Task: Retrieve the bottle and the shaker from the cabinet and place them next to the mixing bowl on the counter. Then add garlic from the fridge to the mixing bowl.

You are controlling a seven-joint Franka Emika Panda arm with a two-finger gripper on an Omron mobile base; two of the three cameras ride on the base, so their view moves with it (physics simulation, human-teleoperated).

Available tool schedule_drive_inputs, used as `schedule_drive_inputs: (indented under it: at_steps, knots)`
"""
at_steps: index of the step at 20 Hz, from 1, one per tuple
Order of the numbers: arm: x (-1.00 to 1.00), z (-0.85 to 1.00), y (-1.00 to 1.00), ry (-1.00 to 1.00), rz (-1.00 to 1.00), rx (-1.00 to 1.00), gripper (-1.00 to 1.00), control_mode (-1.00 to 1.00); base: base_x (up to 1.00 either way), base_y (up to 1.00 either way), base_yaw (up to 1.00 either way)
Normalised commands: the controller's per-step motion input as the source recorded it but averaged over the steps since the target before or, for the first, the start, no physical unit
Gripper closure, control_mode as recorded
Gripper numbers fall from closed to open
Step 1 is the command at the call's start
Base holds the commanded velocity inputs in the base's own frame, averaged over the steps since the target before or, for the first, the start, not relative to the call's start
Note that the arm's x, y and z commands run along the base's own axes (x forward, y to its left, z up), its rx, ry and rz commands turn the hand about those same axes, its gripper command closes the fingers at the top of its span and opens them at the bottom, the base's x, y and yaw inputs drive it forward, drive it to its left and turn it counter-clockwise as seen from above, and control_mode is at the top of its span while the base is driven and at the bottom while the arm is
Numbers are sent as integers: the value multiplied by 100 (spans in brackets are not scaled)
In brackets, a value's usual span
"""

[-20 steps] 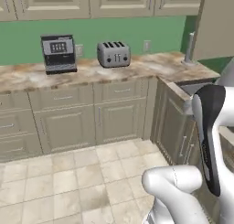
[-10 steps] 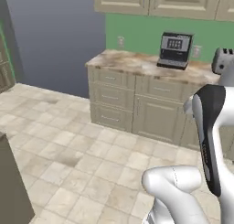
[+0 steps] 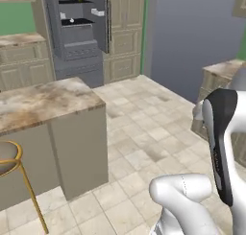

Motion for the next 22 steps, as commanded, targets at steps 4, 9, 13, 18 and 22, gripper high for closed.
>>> schedule_drive_inputs:
  at_steps: [4,9,13,18,22]
  knots:
    - [0,0,0,0,0,0,-100,100,74,-32,48]
    - [0,0,0,0,0,0,-100,100,100,-70,16]
    - [0,0,0,0,0,0,-100,100,100,-75,10]
    - [0,0,0,0,0,0,-100,100,100,-47,15]
    - [0,0,0,0,0,0,-100,100,100,-34,26]
